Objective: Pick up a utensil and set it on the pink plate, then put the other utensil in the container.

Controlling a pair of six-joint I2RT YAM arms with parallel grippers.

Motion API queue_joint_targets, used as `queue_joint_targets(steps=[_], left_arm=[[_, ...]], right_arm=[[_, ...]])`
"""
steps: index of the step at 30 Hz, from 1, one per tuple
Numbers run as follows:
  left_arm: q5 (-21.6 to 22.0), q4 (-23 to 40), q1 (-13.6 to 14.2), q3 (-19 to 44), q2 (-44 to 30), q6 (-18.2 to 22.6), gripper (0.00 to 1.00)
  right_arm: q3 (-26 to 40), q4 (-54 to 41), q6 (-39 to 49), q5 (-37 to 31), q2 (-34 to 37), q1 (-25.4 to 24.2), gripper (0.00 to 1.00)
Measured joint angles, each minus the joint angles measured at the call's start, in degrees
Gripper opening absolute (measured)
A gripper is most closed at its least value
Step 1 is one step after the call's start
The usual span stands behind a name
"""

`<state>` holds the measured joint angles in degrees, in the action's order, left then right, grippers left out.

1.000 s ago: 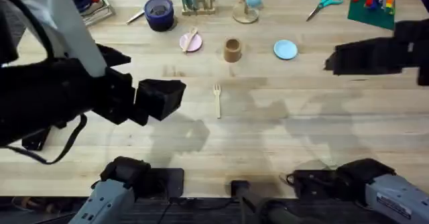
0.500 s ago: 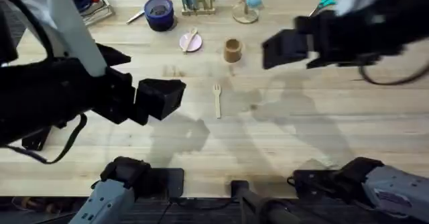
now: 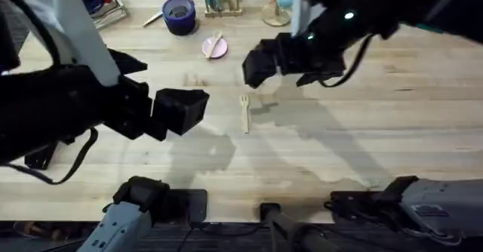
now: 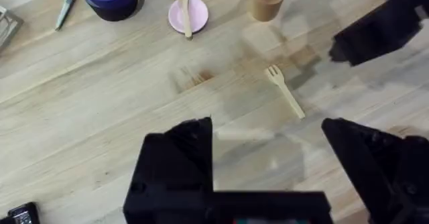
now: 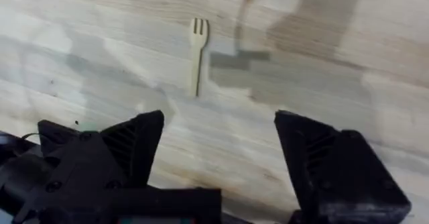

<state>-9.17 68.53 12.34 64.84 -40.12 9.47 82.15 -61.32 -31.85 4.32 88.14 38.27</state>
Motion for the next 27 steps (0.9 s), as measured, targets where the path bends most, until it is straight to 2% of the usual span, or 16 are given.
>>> queue_joint_targets(steps=[6,17,27], left_arm=[[-0.02,0.28,0.0,0.0,0.0,0.25,0.991],[-5.67,1.96,0.0,0.0,0.0,8.38,0.993],[-6.73,1.95,0.0,0.0,0.0,9.88,0.993]], right_arm=[[0.0,2.61,-1.21,0.0,3.87,2.95,0.995],[0.0,5.74,-3.15,0.0,9.05,5.54,0.996],[0.0,9.09,-4.2,-0.02,10.99,5.54,0.995]])
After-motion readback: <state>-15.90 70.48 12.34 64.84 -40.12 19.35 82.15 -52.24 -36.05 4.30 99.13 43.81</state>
